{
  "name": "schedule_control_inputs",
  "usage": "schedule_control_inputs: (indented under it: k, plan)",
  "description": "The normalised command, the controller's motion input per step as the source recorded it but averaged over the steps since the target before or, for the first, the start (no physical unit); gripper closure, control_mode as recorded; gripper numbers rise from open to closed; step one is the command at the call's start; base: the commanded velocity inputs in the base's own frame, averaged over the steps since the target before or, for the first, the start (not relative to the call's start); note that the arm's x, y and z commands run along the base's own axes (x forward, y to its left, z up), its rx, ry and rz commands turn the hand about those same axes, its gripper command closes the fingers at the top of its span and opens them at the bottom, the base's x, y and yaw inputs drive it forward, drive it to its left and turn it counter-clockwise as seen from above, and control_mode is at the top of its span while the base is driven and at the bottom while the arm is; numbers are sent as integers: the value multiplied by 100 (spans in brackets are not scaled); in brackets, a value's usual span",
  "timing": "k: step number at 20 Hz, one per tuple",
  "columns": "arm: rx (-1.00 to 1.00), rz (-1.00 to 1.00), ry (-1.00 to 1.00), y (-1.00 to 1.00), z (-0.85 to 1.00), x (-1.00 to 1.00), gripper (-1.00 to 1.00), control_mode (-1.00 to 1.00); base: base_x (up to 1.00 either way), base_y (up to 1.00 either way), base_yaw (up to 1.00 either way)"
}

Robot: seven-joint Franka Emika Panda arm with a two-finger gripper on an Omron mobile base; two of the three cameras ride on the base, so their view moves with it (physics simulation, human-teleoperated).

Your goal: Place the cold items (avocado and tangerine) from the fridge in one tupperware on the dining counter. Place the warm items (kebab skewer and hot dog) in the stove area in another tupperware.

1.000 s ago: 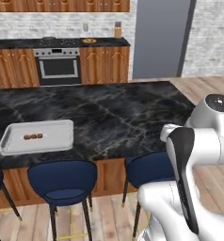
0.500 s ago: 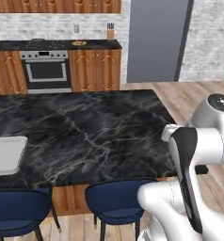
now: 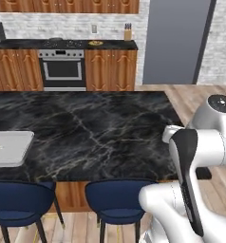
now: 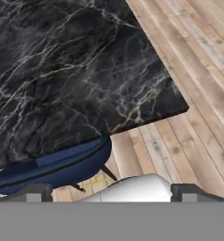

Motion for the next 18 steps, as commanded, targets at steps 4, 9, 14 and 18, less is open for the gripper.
schedule_control_inputs:
  k: [4, 9, 14, 18]
  plan:
    - [0, 0, 0, 0, 0, 0, -100, 100, -11, -100, 17]
    - [0, 0, 0, 0, 0, 0, -100, 100, -28, -100, 7]
    - [0, 0, 0, 0, 0, 0, -100, 100, 5, -100, 5]
    - [0, 0, 0, 0, 0, 0, -100, 100, 58, -100, 11]
